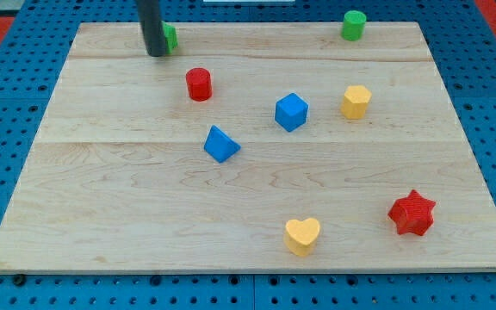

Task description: Push the green star slightly right

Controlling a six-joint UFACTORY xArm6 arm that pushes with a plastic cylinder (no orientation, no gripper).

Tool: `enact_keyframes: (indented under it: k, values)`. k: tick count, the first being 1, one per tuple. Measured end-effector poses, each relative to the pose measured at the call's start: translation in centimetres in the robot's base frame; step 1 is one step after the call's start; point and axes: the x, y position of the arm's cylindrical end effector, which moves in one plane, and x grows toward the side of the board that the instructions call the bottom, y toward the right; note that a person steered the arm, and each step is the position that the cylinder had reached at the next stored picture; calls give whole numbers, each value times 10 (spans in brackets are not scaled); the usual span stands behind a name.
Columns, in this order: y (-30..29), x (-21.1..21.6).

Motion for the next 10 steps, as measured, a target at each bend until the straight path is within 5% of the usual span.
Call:
enact_keyframes:
  k: [2,3,4,7,9,10]
  values:
    - [-12,3]
    - [-70,6]
    - [-109,-35]
    - [-53,-41]
    - [77,-45]
    - [35,-27]
